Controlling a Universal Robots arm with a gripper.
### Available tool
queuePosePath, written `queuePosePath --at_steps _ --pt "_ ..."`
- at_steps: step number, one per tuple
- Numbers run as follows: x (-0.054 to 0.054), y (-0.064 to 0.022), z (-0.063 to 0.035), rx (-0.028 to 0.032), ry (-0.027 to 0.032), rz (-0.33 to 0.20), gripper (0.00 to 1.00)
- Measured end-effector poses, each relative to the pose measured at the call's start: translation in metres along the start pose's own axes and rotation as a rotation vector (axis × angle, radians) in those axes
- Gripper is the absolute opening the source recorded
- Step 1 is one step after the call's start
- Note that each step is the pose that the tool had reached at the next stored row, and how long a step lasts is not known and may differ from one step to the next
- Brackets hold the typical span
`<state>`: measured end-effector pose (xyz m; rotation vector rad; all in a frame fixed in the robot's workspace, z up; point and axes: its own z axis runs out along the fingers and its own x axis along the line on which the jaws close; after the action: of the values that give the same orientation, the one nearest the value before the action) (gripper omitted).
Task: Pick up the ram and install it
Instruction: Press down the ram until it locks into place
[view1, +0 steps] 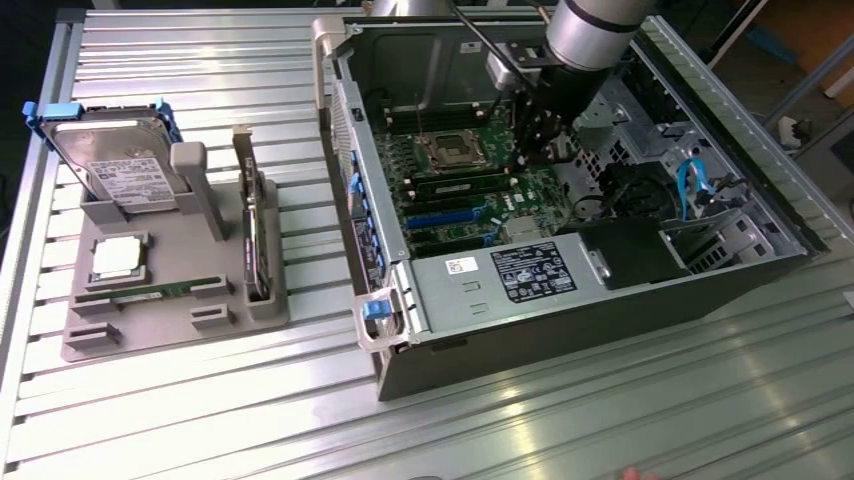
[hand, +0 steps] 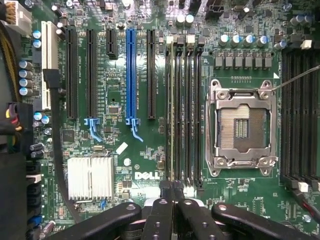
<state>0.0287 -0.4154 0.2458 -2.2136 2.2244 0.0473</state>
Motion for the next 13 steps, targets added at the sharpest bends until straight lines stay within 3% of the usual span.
queuePosePath --at_steps 13 --pt "0.0002 -0.0001 0.0068 -0.0001 0.0003 0.000 0.11"
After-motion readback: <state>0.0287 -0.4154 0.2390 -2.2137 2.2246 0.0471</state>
